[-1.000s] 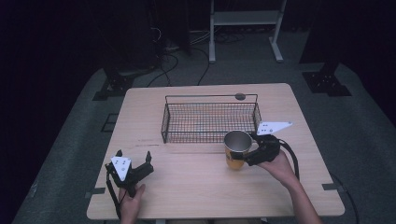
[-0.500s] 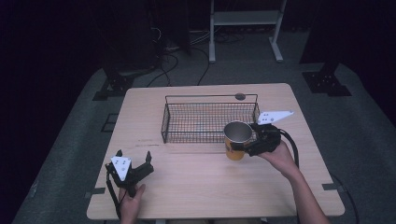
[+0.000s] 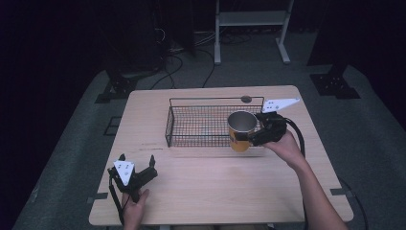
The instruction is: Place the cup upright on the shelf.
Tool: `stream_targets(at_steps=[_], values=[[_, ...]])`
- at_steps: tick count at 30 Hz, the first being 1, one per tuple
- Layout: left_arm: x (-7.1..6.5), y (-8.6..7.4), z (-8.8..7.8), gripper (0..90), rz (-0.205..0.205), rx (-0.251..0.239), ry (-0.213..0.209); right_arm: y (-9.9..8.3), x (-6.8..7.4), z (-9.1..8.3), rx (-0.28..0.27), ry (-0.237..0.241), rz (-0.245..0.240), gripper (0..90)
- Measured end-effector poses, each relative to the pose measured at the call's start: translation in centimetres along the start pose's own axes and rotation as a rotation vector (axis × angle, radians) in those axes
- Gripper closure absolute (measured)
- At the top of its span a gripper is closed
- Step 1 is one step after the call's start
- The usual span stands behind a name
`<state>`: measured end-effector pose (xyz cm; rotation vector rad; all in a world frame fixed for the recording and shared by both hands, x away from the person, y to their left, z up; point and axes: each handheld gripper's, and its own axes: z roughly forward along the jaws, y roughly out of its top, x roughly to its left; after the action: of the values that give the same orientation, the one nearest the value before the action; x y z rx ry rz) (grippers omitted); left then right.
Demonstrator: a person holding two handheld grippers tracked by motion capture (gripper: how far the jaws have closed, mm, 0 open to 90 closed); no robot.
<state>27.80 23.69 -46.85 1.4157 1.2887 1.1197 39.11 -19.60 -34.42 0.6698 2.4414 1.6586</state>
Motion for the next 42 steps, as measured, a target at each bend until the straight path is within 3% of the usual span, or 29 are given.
stream_targets(at_steps=[15, 22, 42], values=[[0.0, 0.0, 0.0, 0.0, 0.001, 0.000, -0.002, 2.1, -3.1, 1.2, 0.040, -0.026, 0.016, 12.3], [0.0, 0.0, 0.0, 0.0, 0.000, -0.001, -0.005, 1.7, -4.7, 2.3, 0.039, -0.026, 0.044, 12.3], [0.1, 0.0, 0.0, 0.0, -0.003, -0.001, -0.010, 4.7, -6.4, 4.4, 0.080, -0.024, 0.032, 12.3]])
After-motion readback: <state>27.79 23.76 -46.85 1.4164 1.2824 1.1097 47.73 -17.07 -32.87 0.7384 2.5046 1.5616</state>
